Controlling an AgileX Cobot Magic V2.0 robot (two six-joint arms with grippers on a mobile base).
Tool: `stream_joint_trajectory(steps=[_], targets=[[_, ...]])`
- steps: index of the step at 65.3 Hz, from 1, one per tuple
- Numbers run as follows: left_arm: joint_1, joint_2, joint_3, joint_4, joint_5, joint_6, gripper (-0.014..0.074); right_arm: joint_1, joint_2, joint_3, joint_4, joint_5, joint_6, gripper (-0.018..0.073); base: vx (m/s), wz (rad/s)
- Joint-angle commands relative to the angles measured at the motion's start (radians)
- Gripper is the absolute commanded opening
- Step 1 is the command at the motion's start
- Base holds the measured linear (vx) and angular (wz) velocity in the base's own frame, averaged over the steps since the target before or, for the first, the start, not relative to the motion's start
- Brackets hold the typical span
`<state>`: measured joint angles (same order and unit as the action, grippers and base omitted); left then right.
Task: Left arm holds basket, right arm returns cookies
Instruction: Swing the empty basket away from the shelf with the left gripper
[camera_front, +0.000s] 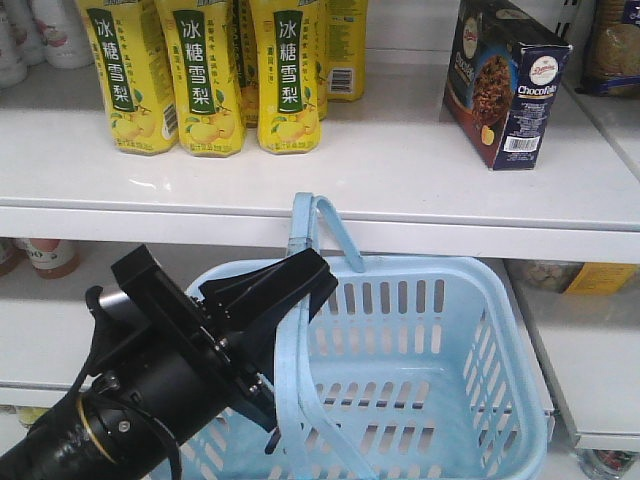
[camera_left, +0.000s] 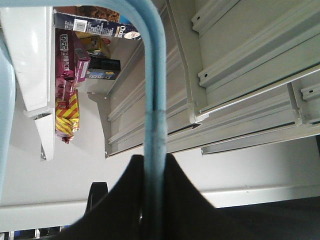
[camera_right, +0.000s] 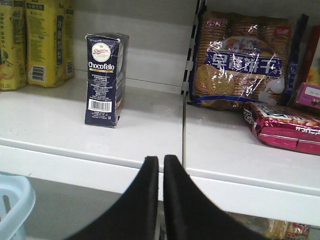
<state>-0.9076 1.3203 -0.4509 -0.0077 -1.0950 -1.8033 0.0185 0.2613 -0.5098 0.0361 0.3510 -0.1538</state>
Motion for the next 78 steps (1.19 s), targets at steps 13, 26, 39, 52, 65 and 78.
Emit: stream_joint_trajectory(steps=[13,26,39,52,65,78], targets=[[0.001,-0.148,-0.029,0.053,0.081,0.000,-0.0003,-0.008,0.012,-0.025,-0.005,-0.070,-0.002,-0.0006,0.00,0.00],[0.001,-0.258,-0.029,0.068,0.260,0.000,-0.0003,-0.008,0.012,-0.025,-0.005,-0.070,-0.002,-0.0006,0.00,0.00],[0.001,-0.356,-0.029,0.068,0.428,0.000,-0.0003,-0.008,0.012,-0.025,-0.005,-0.070,-0.002,-0.0006,0.00,0.00],[0.013,-0.455,-0.029,0.068,0.651,0.001,-0.0003,-0.008,0.012,-0.025,-0.005,-0.070,-0.002,-0.0006,0.00,0.00],[0.073,-0.553,-0.029,0.133,0.819,0.004,-0.0003,-0.008,0.012,-0.025,-0.005,-0.069,-0.002,-0.0006,0.00,0.00],[0.177,-0.641,-0.029,0.279,0.948,0.004,-0.0003,-0.008,0.012,-0.025,-0.005,-0.069,-0.002,-0.0006,0.00,0.00]])
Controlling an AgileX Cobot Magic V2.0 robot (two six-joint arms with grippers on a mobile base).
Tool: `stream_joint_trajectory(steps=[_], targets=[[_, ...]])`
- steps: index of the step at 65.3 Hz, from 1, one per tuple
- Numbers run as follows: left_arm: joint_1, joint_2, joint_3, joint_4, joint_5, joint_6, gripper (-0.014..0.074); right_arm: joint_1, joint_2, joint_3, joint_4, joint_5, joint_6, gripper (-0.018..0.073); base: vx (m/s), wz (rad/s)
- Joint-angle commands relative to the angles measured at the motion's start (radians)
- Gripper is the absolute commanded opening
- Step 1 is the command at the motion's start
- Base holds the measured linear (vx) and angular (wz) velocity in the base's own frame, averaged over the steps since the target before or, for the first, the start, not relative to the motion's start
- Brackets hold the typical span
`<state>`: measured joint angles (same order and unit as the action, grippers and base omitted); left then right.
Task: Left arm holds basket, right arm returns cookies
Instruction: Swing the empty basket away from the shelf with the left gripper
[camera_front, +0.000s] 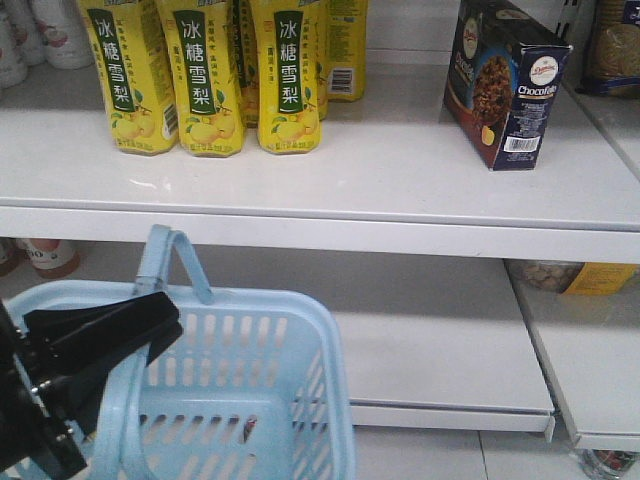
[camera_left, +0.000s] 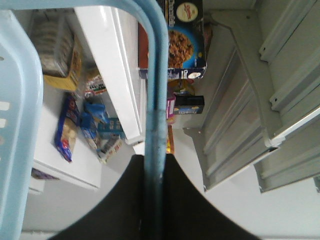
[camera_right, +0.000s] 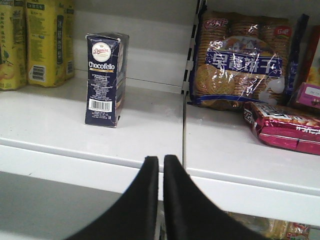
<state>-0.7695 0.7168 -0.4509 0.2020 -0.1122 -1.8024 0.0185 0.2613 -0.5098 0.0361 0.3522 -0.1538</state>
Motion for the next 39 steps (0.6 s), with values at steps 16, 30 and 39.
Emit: stream_joint_trajectory(steps=[16,30,39], targets=[[0.178,-0.129,-0.029,0.292,0.071,0.003,-0.0003,-0.008,0.012,-0.025,-0.005,-0.070,-0.002,-0.0006,0.00,0.00],[0.309,-0.185,-0.029,0.357,0.112,0.003,-0.0003,-0.008,0.012,-0.025,-0.005,-0.070,-0.002,-0.0006,0.00,0.00],[0.388,-0.197,-0.029,0.356,0.112,0.003,-0.0003,-0.008,0.012,-0.025,-0.005,-0.070,-0.002,-0.0006,0.00,0.00]])
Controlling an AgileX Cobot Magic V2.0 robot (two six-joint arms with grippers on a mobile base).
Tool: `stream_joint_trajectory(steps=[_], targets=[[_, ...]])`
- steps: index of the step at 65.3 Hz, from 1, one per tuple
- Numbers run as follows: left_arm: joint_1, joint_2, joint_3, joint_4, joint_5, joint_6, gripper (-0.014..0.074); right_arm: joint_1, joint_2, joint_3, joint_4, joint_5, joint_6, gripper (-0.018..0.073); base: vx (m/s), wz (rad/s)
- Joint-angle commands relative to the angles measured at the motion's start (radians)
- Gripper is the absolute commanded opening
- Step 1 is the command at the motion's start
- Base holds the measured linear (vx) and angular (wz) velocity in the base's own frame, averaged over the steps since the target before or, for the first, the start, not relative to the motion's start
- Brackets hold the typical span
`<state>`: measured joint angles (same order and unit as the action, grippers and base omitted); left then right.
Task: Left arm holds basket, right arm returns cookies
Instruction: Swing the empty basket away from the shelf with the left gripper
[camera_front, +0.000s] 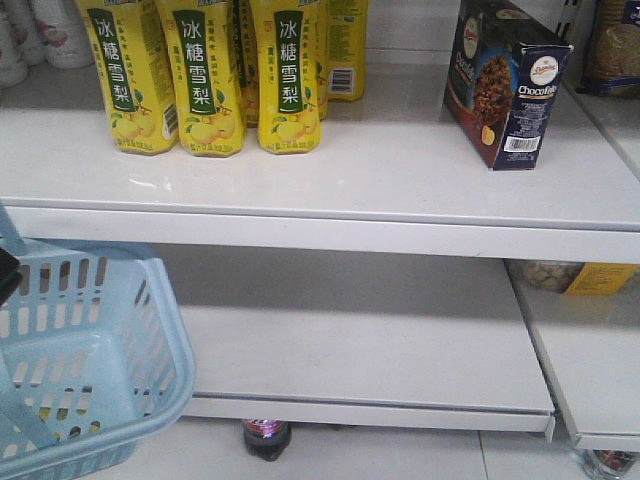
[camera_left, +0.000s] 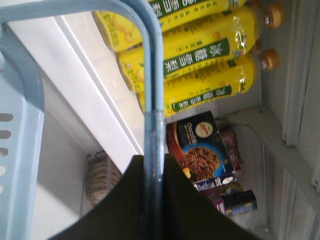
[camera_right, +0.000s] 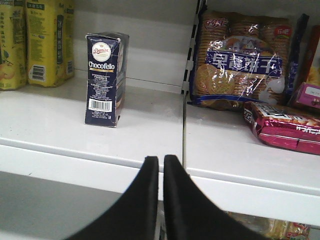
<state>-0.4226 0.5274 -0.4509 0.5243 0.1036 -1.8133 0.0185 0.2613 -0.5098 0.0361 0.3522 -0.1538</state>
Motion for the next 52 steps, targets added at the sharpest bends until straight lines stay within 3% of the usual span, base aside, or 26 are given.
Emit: stream_joint_trajectory(steps=[1,9,33,38,44,52], targets=[[0.048,-0.008,-0.029,0.034,-0.104,0.014,-0.0003,-0.008,0.012,-0.025,-0.005,-0.070,-0.002,-0.0006,0.00,0.00],[0.087,-0.007,-0.029,0.034,-0.104,0.014,-0.0003,-0.008,0.012,-0.025,-0.005,-0.070,-0.002,-0.0006,0.00,0.00],[0.085,-0.004,-0.029,0.032,-0.081,0.011,-0.0003,-0.008,0.012,-0.025,-0.005,-0.071,-0.002,-0.0006,0.00,0.00],[0.085,-0.005,-0.029,-0.001,-0.053,0.025,-0.0003,-0.008,0.012,-0.025,-0.005,-0.071,-0.002,-0.0006,0.00,0.00],[0.085,-0.018,-0.029,-0.105,0.026,0.130,-0.0003,-0.008,0.012,-0.025,-0.005,-0.071,-0.002,-0.0006,0.00,0.00],[0.085,-0.052,-0.029,-0.302,0.174,0.412,-0.0003,-0.008,0.012,-0.025,-0.005,-0.071,-0.002,-0.0006,0.00,0.00]])
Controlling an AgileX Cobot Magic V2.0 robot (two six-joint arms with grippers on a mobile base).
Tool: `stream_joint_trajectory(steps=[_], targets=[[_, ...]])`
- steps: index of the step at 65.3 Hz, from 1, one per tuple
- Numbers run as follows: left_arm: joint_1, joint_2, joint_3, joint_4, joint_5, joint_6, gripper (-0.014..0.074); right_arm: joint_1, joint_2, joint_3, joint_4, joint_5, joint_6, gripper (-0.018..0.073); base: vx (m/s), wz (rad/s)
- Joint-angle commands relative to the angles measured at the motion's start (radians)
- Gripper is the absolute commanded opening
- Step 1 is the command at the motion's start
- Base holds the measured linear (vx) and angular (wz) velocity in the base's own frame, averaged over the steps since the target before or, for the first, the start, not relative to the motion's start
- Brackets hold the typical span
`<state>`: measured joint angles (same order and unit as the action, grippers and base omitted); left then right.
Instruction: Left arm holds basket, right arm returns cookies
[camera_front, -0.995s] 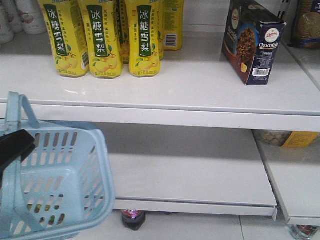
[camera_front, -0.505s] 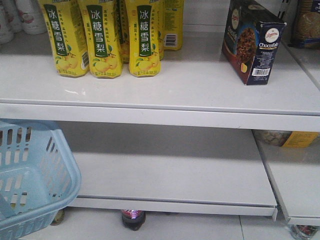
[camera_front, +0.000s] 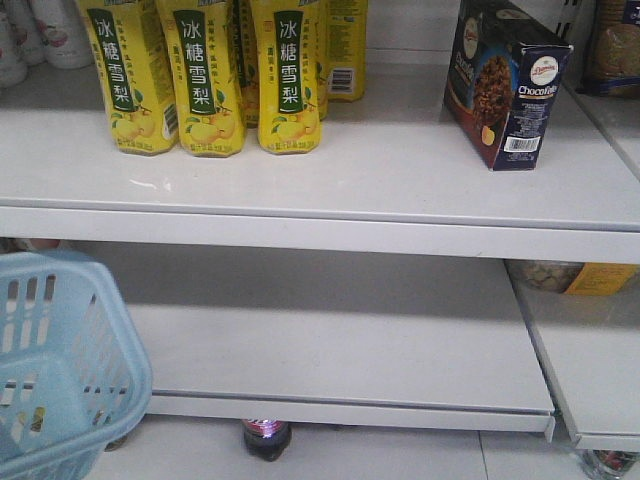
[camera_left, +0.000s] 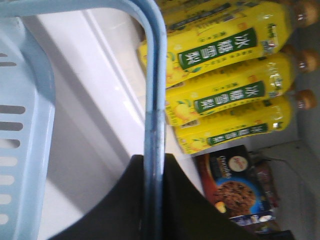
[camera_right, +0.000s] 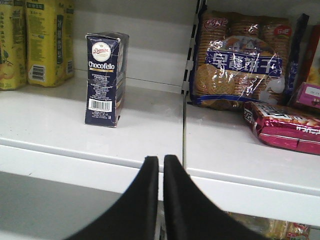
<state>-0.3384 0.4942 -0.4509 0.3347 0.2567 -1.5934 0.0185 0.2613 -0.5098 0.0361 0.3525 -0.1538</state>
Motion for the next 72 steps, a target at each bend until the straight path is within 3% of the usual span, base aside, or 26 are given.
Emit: stream_joint_trajectory(steps=[1,19,36,51,67,72], targets=[[0.002,-0.024,-0.029,-0.127,0.033,0.218,-0.0003,-0.008,0.012,-0.025,-0.005,-0.071,-0.002,-0.0006,0.00,0.00],[0.059,-0.112,-0.029,-0.239,0.133,0.562,-0.0003,-0.008,0.012,-0.025,-0.005,-0.071,-0.002,-0.0006,0.00,0.00],[0.196,-0.201,-0.029,-0.405,0.138,0.964,-0.0003,-0.008,0.012,-0.025,-0.005,-0.071,-0.002,-0.0006,0.00,0.00],[0.293,-0.277,-0.029,-0.475,0.143,1.280,-0.0003,-0.008,0.012,-0.025,-0.005,-0.070,-0.002,-0.0006,0.00,0.00],[0.372,-0.386,0.071,-0.572,0.066,1.556,-0.0003,-0.008,0.012,-0.025,-0.005,-0.070,-0.002,-0.0006,0.00,0.00],[0.395,-0.420,0.110,-0.571,0.039,1.593,-0.0003,-0.008,0.012,-0.025,-0.005,-0.070,-0.002,-0.0006,0.00,0.00]])
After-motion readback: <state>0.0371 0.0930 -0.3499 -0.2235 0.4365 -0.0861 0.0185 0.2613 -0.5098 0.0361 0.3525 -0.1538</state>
